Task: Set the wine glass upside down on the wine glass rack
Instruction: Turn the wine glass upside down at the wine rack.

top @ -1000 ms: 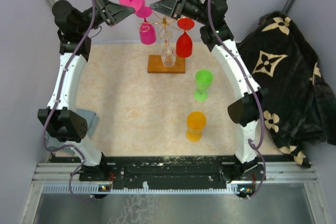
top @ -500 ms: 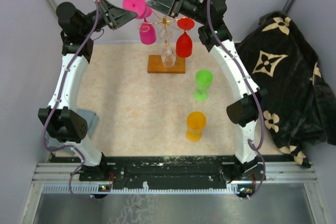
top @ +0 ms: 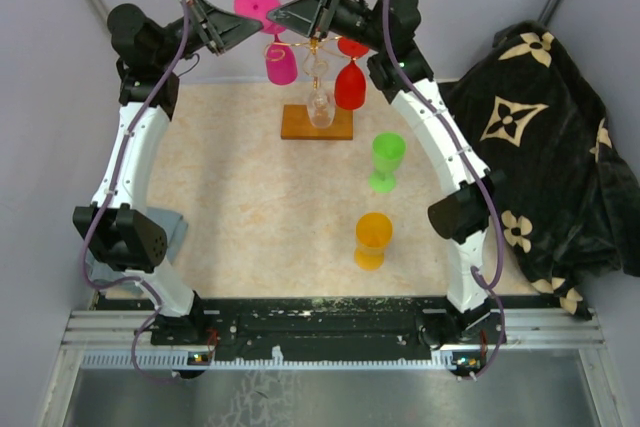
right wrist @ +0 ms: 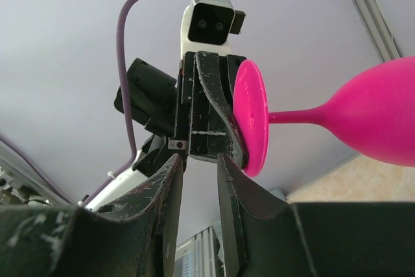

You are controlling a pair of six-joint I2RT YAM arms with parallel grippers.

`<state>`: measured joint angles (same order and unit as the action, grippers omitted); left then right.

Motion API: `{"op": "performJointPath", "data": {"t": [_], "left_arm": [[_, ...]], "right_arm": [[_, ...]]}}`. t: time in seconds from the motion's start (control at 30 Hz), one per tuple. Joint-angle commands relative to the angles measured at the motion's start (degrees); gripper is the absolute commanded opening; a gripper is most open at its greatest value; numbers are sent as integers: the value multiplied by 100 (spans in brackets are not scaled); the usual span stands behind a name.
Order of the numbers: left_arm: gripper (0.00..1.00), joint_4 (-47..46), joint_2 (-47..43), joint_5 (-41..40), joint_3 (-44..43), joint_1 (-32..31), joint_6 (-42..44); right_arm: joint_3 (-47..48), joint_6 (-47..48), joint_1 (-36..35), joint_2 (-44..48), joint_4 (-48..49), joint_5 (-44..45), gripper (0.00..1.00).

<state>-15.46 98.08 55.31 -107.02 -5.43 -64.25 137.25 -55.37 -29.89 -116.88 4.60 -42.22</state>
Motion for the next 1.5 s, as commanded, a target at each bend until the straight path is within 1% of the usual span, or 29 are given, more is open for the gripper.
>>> {"op": "performJointPath", "data": {"t": [0.0,0.1,0.23,0.37,0.87,1.23,1.47], "left_arm": [[0,-65,-328,-466,-136,3,301],[0,144,-500,-844,-112,6,601],[0,-37,-373,-660,-252,5,313],[0,-280,-303,-551,-207,-4,60],[0,42,-284,-536,-102,-11,251],[0,35,-310,-478,65,-79,278],[0,22,-318,-427,129,-159,297]], "right_arm": [[-32,240,-45,199,77,58,29],[-159,350,-43,274,11,94,29],[-236,327,-43,250,52,106,29],[-123,245,-39,145,145,91,29],[-43,218,-43,78,298,187,29],[12,66,-43,-39,574,327,29],[136,29,-76,-178,575,378,28]]}}
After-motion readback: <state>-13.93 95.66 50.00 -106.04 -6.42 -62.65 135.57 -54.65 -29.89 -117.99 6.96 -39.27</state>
